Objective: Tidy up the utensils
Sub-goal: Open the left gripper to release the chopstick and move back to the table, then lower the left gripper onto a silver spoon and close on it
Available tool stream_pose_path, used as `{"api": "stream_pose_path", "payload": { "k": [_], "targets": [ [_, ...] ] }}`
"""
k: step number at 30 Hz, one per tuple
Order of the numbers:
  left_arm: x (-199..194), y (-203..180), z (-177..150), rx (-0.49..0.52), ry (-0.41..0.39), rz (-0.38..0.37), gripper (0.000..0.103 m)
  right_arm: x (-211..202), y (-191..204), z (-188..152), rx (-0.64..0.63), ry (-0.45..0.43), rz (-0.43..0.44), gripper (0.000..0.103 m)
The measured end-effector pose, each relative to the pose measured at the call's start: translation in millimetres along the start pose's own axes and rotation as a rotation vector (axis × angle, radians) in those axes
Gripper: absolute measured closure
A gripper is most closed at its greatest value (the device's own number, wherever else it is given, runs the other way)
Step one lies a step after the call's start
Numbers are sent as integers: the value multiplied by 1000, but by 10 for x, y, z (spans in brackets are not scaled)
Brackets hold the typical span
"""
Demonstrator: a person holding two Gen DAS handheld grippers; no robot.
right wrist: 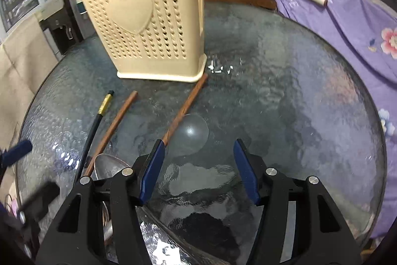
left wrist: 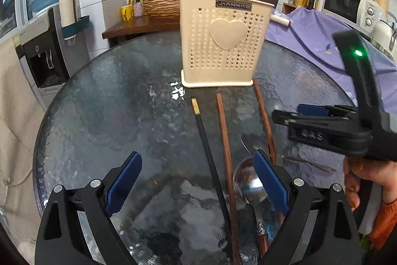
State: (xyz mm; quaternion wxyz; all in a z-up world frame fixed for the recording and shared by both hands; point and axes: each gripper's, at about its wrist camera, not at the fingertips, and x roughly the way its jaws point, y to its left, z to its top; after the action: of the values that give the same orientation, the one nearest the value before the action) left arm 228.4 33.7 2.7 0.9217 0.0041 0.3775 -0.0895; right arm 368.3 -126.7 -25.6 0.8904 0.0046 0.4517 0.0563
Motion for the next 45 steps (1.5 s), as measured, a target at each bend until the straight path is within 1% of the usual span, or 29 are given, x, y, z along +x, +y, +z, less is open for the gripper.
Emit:
{"api": "stream_pose_path", "payload": {
  "k": [3,6,11,13,16,20,23,28,30,31,33,37,40,43,45],
  "targets": [
    [4,-62,-53,29,5,18,15,44,27,23,25,6,4,46],
    [11,-76,-86,20,12,8,15,101,69,74,41,18,5,46],
    [1,-106,-145,32,21,21,15,160,156,123,31,7,-36,46],
    [-13,-116,-152,33,21,18,15,163,175,120,23,-2,-56,56],
    [-25,-131,-168,30,26,8,17,159,142,122,32,-11,-63,65],
    [-35,-203,-188,40,28,-10,17,157,136,118,26,-20,-58,66],
    [-43,-296,-200,61,29,-24,18,141,84,113,46,-24,-30,66],
    [36,-397,-204,95,48,-31,31,33,-22,111,58,-72,5,66],
    [76,-393,-203,90,58,-28,36,-36,-40,110,43,-100,2,66],
    [107,-371,-190,75,76,-35,37,-83,-38,105,26,-120,-6,66],
    [134,-340,-160,45,86,-54,38,-159,-27,89,-5,-153,-14,66],
    [105,-375,-116,51,78,-61,37,-282,-20,71,-49,-200,-48,66],
    [138,-420,-123,55,96,-70,36,-357,-67,79,-55,-220,-58,66],
    [213,-469,-134,73,113,-54,36,-420,-77,85,-69,-236,-68,66],
    [218,-469,-125,66,114,-55,36,-458,-71,75,-80,-240,-61,66]
  ]
}}
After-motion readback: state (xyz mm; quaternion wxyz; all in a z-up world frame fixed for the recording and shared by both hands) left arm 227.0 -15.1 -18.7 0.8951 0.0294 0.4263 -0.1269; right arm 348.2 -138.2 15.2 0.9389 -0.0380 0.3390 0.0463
